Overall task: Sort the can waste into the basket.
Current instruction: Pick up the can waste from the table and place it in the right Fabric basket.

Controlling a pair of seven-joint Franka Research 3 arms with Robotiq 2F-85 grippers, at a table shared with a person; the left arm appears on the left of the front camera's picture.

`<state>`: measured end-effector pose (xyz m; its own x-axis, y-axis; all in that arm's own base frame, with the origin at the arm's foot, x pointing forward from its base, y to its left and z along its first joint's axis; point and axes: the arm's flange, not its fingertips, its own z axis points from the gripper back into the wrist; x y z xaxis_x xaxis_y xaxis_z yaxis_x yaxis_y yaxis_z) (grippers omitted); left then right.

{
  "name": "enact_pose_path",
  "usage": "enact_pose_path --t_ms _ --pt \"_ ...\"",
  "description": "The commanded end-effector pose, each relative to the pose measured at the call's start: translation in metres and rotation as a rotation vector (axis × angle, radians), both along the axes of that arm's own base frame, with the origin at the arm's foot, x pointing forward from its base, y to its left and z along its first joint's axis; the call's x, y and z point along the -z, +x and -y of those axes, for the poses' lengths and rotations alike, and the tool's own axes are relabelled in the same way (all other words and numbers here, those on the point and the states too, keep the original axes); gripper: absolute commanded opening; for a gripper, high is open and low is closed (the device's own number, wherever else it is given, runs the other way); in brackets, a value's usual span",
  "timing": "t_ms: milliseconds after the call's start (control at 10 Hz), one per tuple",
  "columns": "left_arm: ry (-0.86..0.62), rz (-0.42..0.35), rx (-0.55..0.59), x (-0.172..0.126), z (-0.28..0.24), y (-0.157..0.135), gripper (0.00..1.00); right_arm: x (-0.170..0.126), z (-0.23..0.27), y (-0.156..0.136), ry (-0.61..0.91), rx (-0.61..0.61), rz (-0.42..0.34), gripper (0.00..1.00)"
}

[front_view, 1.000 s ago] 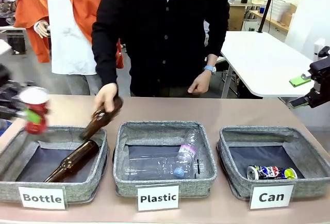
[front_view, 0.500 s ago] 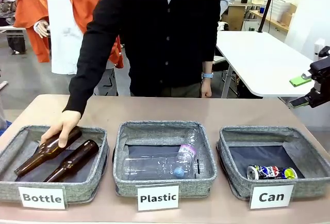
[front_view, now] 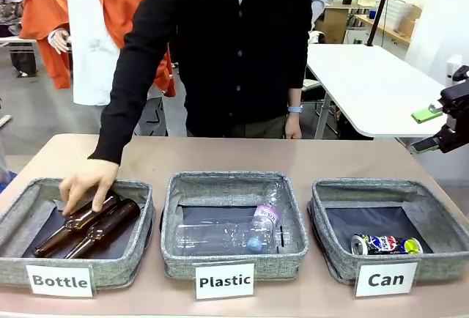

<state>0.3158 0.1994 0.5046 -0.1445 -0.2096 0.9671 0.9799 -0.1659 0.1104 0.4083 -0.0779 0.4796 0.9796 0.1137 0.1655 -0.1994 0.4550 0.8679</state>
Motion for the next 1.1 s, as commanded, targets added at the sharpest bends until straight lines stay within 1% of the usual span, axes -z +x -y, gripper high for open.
enact_pose_path --t_ms 0,100,200,400,500,600,700,800,900,1000 --pt "0.071 -0.105 0.032 0.011 0.056 0.025 0.32 -0.002 0.002 -0.001 0.0 -0.015 0.017 1.0" --pt "0.146 -0.167 0.07 0.017 0.095 0.048 0.32 -0.002 0.002 -0.001 0.0 -0.015 0.017 1.0" --pt "0.176 -0.18 0.172 0.023 0.153 0.065 0.32 -0.002 0.002 -0.001 0.0 -0.015 0.017 1.0" --pt "0.261 -0.184 0.325 0.024 0.263 0.082 0.32 -0.002 0.002 -0.001 0.0 -0.015 0.017 1.0" --pt "0.316 -0.189 0.366 0.019 0.32 0.096 0.32 -0.002 0.002 -0.001 0.0 -0.015 0.017 1.0" --pt "0.338 -0.189 0.36 0.011 0.382 0.121 0.32 -0.002 0.002 -0.001 0.0 -0.015 0.017 1.0" --pt "0.29 -0.19 0.33 0.002 0.436 0.141 0.32 -0.002 0.002 -0.001 0.0 -0.015 0.017 1.0" --pt "0.235 -0.191 0.278 0.0 0.488 0.156 0.32 0.0 0.0 0.0 0.0 -0.001 0.001 1.0" --pt "0.222 -0.167 0.241 0.001 0.536 0.163 0.32 -0.032 0.026 -0.023 -0.02 0.008 0.047 1.0" --pt "0.204 -0.139 0.199 0.008 0.586 0.165 0.32 -0.049 0.052 -0.043 -0.099 0.062 0.051 1.0"
